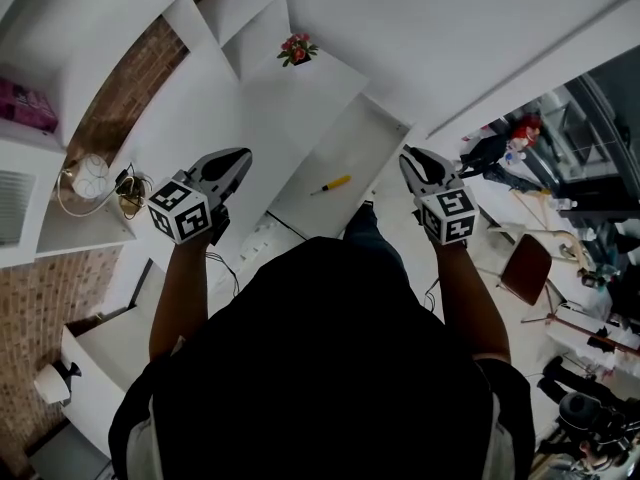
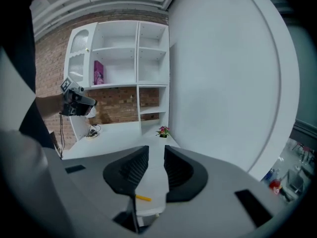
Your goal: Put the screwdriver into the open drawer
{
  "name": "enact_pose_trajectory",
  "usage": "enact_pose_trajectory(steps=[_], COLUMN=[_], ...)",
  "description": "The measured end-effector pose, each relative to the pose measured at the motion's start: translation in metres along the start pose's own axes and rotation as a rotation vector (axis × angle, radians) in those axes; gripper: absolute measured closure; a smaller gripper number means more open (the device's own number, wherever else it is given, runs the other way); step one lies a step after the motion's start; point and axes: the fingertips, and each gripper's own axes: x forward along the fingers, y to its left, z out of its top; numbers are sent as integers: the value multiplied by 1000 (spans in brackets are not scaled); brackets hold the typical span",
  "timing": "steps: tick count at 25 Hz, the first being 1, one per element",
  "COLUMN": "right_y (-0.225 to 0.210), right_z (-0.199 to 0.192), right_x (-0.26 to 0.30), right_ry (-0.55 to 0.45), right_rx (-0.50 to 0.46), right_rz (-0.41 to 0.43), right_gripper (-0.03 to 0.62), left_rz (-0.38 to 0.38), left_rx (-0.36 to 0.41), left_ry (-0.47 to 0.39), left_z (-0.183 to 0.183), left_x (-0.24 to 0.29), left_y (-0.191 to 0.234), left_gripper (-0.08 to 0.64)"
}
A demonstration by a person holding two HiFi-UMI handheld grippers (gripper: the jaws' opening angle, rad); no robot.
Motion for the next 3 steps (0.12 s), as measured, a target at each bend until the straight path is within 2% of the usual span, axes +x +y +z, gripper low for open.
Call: enact_pose_trajectory(steps=[3], right_y=[-4], right_z=[-3], right_x=[-9], right_ry=[-10], right_rx=[32], right_rz=[-5], right_gripper=[487], left_rz=[-13], left_rx=[5], left_ry=[-1], left_z=[1], left_x=[6], left_y=[-7], left_gripper=[543])
